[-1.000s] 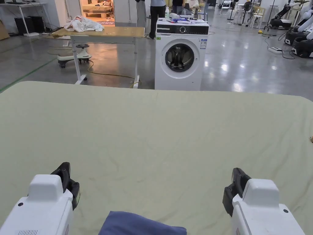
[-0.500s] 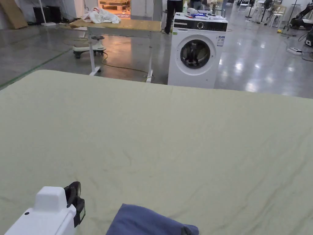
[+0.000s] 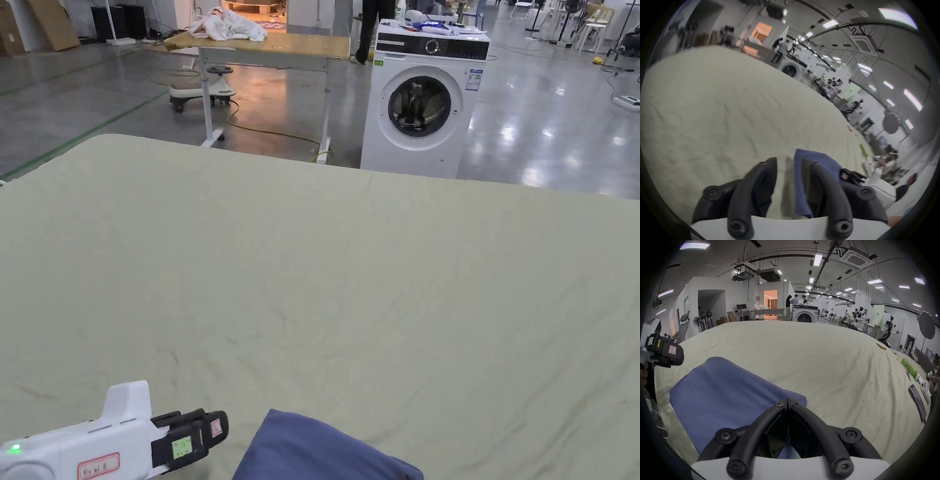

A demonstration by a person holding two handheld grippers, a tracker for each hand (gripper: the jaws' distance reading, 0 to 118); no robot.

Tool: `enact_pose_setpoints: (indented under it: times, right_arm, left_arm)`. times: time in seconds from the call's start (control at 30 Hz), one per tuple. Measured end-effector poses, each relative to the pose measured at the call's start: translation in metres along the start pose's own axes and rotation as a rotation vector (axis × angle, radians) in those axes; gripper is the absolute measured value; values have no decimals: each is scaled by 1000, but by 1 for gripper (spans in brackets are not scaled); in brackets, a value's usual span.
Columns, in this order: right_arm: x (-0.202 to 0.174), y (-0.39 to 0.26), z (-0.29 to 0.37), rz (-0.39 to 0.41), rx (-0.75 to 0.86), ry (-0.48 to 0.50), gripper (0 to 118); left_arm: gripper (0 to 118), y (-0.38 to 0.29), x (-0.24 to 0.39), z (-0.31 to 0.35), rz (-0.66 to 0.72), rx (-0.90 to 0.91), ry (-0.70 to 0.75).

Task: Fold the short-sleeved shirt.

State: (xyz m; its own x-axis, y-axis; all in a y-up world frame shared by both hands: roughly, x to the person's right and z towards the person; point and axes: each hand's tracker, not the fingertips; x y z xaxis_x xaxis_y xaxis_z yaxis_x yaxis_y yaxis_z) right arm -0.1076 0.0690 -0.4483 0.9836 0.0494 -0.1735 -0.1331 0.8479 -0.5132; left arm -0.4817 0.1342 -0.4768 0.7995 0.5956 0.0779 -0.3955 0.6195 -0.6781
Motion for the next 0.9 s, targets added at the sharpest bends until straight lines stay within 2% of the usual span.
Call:
enact_pose_setpoints:
  times: [0.03,0.07,0.1,0.17,0.3,0.43,0.5,0.53,0.63,0.67,0.77,0.9]
  right_arm:
    - [0,1,0,-3,-13,4,0]
    - [1,2,0,-5,-20,6,0]
    - [1,2,0,-7,-22,7,0]
    - [1,2,0,-8,-27,10,0]
    - [3,1,1,-10,-27,17,0]
    - [4,-1,1,-6,-27,19,0]
    - [4,-2,1,-4,-26,17,0]
    - [3,-2,1,-2,-24,17,0]
    - [3,-2,1,-1,-25,18,0]
    - [4,-2,1,-4,-27,19,0]
    - [6,-2,1,-12,-30,26,0]
    - [4,-1,2,9,-28,26,0]
  left_arm:
    - [48,4,-8,-5,34,-32,-38]
    - [65,7,-15,-11,63,-58,-77]
    - [77,8,-22,-17,97,-93,-129]
    - [89,10,-37,-34,174,-181,-223]
    - [89,2,-56,-69,285,-345,-374]
    - [87,-2,-58,-87,263,-377,-435]
    - [78,-3,-52,-95,294,-378,-441]
    - [65,-5,-50,-100,308,-386,-450]
    - [46,-15,-48,-119,292,-427,-414]
    - [31,-18,-47,-122,279,-425,-387]
    - [20,-20,-43,-111,285,-379,-406]
    - [17,-29,-36,-90,272,-289,-407]
